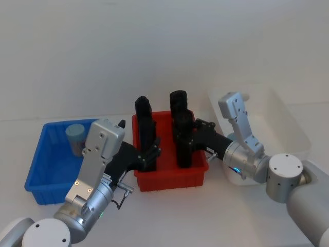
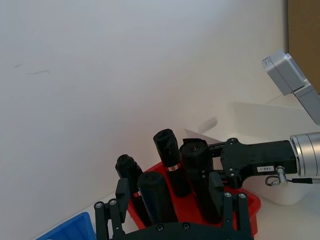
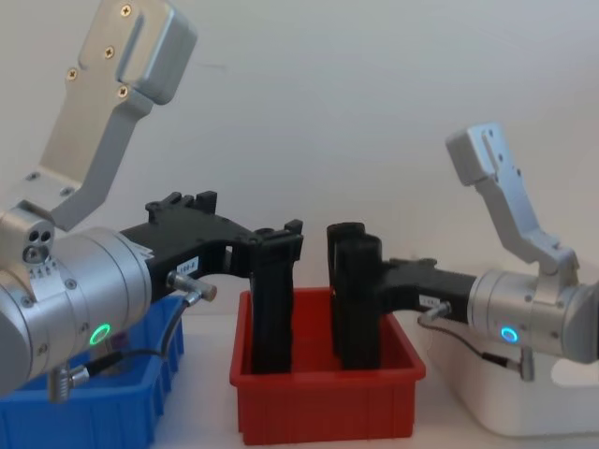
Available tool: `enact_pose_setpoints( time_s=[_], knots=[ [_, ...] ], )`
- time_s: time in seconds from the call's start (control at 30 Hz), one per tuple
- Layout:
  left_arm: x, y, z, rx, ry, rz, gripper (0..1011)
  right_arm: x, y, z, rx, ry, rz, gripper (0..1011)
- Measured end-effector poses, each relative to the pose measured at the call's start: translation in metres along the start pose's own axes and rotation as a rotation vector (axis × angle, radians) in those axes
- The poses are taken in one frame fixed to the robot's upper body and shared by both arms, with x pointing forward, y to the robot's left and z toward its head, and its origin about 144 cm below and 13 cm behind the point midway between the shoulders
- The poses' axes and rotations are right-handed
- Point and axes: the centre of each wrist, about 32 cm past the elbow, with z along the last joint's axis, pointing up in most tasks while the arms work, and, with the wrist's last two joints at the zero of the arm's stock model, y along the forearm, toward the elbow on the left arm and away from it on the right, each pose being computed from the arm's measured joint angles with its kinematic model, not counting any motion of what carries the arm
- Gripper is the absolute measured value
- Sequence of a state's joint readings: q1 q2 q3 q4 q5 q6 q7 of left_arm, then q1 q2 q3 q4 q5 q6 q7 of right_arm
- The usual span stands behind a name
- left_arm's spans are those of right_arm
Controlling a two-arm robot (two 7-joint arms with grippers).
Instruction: Pick the cotton swabs from the blue box and place them into the white box.
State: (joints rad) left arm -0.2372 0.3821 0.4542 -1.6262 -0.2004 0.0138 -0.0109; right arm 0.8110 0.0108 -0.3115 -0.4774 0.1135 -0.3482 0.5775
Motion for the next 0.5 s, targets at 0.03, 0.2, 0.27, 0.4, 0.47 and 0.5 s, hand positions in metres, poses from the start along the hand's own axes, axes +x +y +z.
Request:
enact_pose_setpoints(
  time_s=[0.03, 0.2, 0.27, 0.4, 0.47, 0.5],
  knots=[
    [0.000, 0.000, 0.000, 0.000, 0.000, 0.000, 1004, 0.000, 0.000, 0.001, 0.005, -0.001, -0.001, 485],
    [0.000, 0.000, 0.000, 0.000, 0.000, 0.000, 1004, 0.001, -0.001, 0.009, 0.044, -0.002, -0.009, 464],
    [0.000, 0.000, 0.000, 0.000, 0.000, 0.000, 1004, 0.000, -0.003, 0.014, 0.063, -0.002, -0.014, 461],
    [0.000, 0.000, 0.000, 0.000, 0.000, 0.000, 1004, -0.001, -0.007, 0.022, 0.098, -0.006, -0.027, 461],
    [0.000, 0.000, 0.000, 0.000, 0.000, 0.000, 1004, -0.001, -0.009, 0.026, 0.110, -0.006, -0.034, 461],
    [0.000, 0.000, 0.000, 0.000, 0.000, 0.000, 1004, -0.002, -0.011, 0.030, 0.126, -0.011, -0.042, 461]
  ],
)
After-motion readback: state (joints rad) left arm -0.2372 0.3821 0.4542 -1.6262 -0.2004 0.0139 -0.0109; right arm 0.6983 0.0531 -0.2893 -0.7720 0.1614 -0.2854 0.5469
